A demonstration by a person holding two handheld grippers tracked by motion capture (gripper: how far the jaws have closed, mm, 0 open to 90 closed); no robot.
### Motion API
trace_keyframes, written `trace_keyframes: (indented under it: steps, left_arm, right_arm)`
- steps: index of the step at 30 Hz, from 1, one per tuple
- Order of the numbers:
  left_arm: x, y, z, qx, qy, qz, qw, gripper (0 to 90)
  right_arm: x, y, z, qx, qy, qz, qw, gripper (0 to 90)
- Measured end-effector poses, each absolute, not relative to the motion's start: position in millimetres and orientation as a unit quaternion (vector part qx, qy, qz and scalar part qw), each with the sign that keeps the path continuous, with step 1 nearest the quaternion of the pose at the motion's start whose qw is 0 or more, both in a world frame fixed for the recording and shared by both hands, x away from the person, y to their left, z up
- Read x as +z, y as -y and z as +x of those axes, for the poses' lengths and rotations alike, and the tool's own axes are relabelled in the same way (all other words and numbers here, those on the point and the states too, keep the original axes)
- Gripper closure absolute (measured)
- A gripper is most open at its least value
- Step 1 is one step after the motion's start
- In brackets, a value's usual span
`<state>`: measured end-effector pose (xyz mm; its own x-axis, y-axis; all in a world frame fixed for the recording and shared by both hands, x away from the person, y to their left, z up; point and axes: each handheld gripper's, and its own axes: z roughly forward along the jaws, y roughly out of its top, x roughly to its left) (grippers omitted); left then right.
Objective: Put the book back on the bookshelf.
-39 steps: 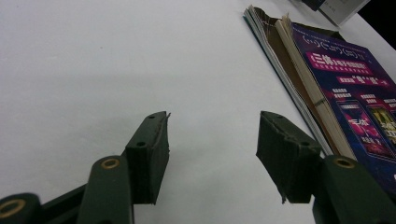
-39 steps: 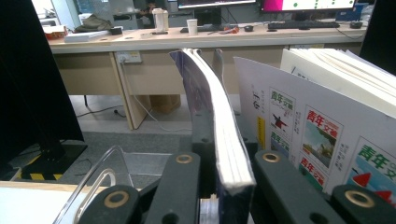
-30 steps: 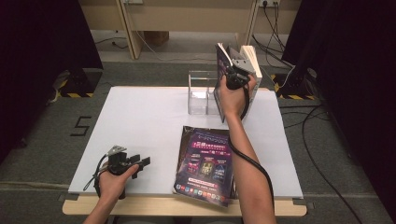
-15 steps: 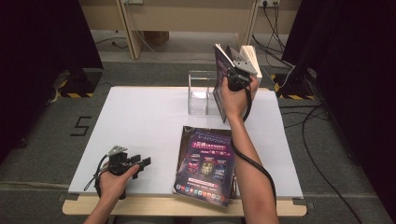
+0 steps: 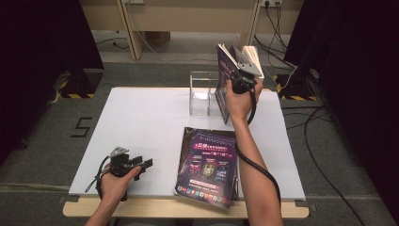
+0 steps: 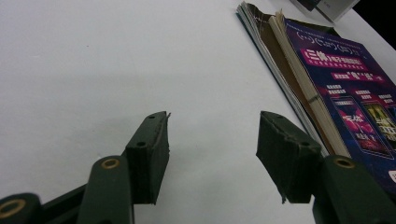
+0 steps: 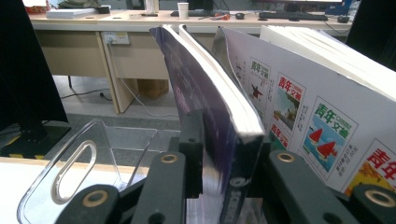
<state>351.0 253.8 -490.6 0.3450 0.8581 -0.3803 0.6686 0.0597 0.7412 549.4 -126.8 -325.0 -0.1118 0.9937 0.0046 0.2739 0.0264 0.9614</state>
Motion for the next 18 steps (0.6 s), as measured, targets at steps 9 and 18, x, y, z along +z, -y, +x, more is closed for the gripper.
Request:
trace_keyframes:
  steps: [9,18]
  left_arm:
    - [-490,-252,350,0.103,-0.561,0.679,0.462,43.1]
    - [-490,-250,350,0.102,-0.560,0.682,0.460,43.1]
  right_arm:
    - [-327,127,544,0.450,-0.602,0.532,0.389,72.0]
    - [-329,130,539,0.449,-0.606,0.533,0.384,70.6]
